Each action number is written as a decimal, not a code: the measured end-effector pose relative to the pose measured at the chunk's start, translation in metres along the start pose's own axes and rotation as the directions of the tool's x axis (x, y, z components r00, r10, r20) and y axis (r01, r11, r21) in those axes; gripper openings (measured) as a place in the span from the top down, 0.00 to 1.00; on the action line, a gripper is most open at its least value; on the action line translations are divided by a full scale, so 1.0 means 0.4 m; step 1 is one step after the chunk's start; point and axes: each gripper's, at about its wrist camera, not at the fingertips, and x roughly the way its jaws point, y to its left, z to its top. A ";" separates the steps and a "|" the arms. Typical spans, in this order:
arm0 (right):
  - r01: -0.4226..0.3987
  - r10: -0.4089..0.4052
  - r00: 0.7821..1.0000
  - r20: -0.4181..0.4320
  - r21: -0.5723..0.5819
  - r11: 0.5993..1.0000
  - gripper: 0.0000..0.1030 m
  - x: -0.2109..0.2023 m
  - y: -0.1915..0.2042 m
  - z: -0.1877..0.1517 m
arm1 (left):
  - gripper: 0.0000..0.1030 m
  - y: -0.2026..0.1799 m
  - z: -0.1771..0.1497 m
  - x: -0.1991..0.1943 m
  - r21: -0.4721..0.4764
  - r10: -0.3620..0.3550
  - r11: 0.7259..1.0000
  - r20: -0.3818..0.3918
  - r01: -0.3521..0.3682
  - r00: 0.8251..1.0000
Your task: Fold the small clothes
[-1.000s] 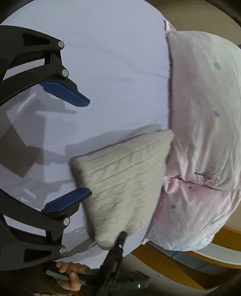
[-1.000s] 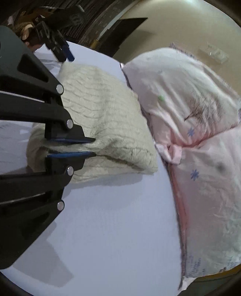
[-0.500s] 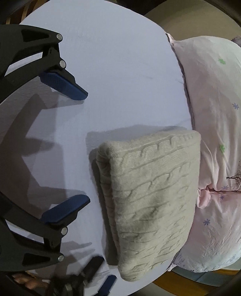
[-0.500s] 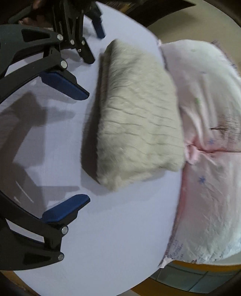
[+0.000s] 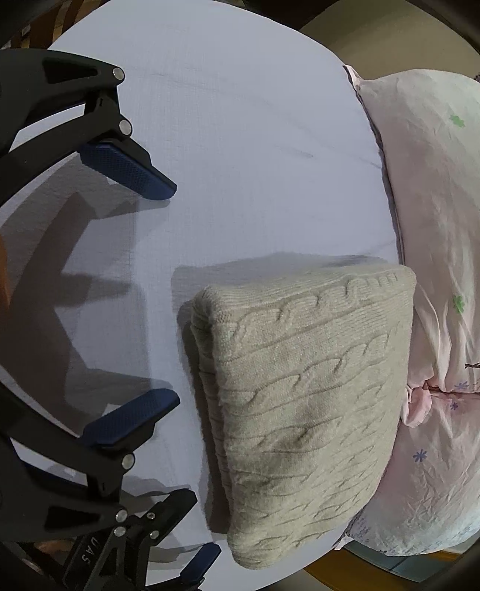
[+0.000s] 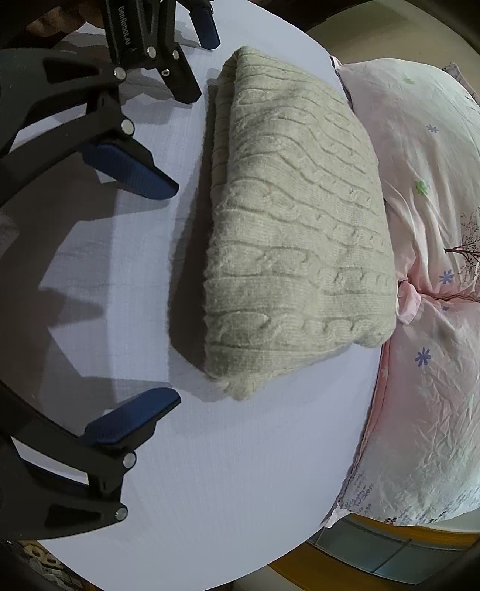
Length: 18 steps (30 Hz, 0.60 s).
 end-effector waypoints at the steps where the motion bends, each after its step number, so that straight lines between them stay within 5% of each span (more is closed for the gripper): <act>1: 0.000 0.000 1.000 -0.001 0.000 1.000 0.02 0.000 0.000 0.000 | 0.01 0.001 -0.001 0.001 -0.002 0.001 1.000 0.001 -0.001 1.000; 18: 0.000 0.000 1.000 0.000 -0.001 1.000 0.02 0.000 0.001 0.001 | 0.01 0.011 -0.006 -0.002 0.001 0.001 1.000 0.014 -0.001 1.000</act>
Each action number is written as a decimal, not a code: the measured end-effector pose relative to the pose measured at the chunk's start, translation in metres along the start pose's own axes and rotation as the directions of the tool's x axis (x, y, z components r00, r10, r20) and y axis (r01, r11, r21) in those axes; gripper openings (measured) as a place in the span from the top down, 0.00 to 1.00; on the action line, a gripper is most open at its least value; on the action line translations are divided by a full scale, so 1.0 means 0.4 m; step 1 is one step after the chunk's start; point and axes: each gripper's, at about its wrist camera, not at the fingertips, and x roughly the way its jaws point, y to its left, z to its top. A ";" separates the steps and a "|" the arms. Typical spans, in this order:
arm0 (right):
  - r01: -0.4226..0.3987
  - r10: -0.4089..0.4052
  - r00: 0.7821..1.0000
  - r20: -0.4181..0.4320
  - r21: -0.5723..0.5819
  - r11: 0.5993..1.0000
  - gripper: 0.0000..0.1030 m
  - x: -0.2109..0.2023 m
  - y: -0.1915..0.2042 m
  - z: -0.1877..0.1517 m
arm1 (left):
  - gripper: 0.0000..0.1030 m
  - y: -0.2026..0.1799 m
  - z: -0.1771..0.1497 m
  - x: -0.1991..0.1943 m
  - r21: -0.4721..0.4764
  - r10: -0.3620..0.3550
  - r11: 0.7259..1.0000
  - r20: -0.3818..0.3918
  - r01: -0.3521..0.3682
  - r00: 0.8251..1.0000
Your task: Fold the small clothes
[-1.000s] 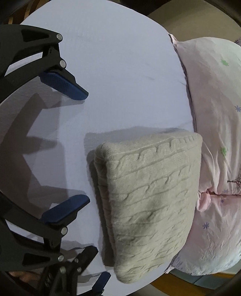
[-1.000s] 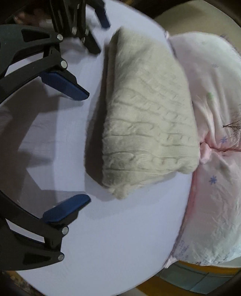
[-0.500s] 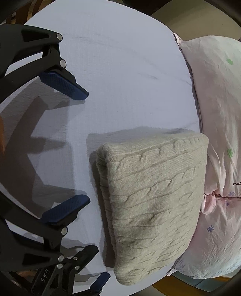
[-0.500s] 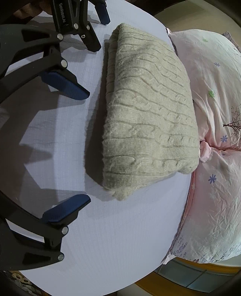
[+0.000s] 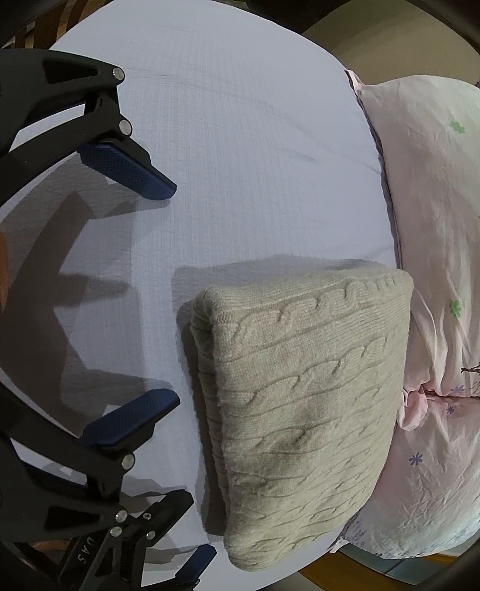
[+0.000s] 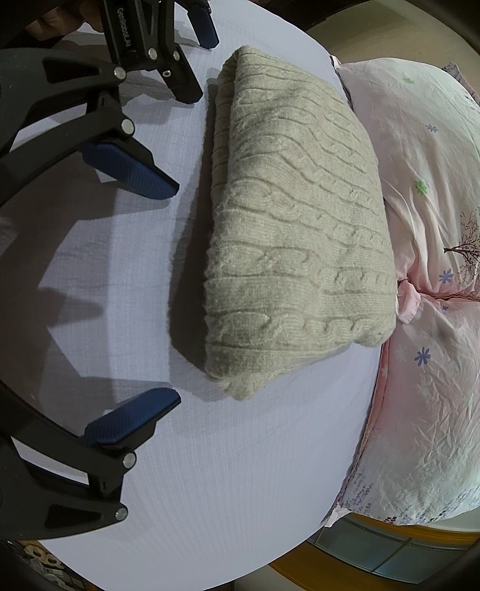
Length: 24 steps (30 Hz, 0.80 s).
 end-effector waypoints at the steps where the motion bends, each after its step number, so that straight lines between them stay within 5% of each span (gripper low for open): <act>1: 0.000 0.000 1.000 0.000 0.000 1.000 0.02 0.000 0.000 0.000 | 0.01 0.000 0.000 0.000 0.000 0.000 1.000 0.000 0.000 1.000; 24: 0.002 -0.002 1.000 0.001 0.002 1.000 0.02 0.000 0.002 0.000 | 0.01 0.004 0.000 -0.004 0.012 -0.006 1.000 0.011 0.006 1.000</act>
